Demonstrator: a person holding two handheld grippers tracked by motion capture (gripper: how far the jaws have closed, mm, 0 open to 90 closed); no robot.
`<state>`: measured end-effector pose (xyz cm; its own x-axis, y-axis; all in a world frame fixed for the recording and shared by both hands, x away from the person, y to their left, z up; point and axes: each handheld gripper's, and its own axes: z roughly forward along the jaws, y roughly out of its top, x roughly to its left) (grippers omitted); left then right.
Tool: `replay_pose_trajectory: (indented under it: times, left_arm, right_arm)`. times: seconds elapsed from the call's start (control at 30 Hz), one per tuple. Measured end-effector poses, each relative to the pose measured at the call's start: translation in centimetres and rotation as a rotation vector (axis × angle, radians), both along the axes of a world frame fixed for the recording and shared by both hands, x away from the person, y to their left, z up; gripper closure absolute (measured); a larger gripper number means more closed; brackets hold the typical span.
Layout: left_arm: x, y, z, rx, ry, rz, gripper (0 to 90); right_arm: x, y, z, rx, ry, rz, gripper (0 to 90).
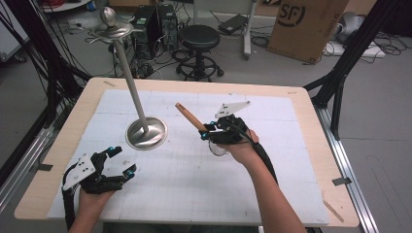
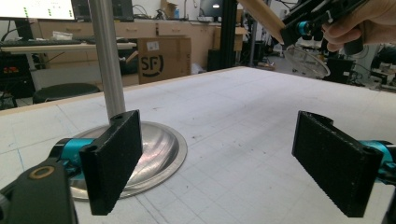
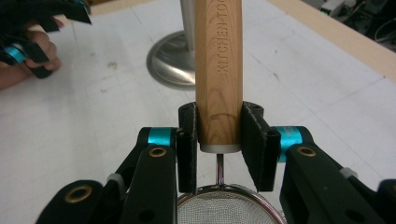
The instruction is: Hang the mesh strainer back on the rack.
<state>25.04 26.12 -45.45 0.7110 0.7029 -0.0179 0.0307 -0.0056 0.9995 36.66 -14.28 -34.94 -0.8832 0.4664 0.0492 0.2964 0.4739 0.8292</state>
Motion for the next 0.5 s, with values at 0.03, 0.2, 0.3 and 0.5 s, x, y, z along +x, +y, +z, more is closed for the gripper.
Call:
replay_pose_trajectory:
  times: [0.03, 0.2, 0.3, 0.5]
  left_arm:
    - [0.0, 0.0, 0.0, 0.000, 0.001, 0.001, 16.7]
    - [0.0, 0.0, 0.0, 0.001, -0.001, -0.001, 16.7]
    - [0.0, 0.0, 0.0, 0.000, 0.001, 0.000, 16.7]
    - [0.0, 0.0, 0.0, 0.000, 0.000, 0.001, 16.7]
  right_arm:
    - [0.0, -0.1, 0.3, 0.015, -0.007, 0.002, 68.5]
    - [0.1, -0.1, 1.1, 0.041, -0.016, 0.000, 68.4]
    - [0.2, 0.0, 1.8, 0.058, -0.024, 0.010, 68.4]
    - [0.4, 0.3, 3.2, 0.070, -0.049, 0.027, 68.4]
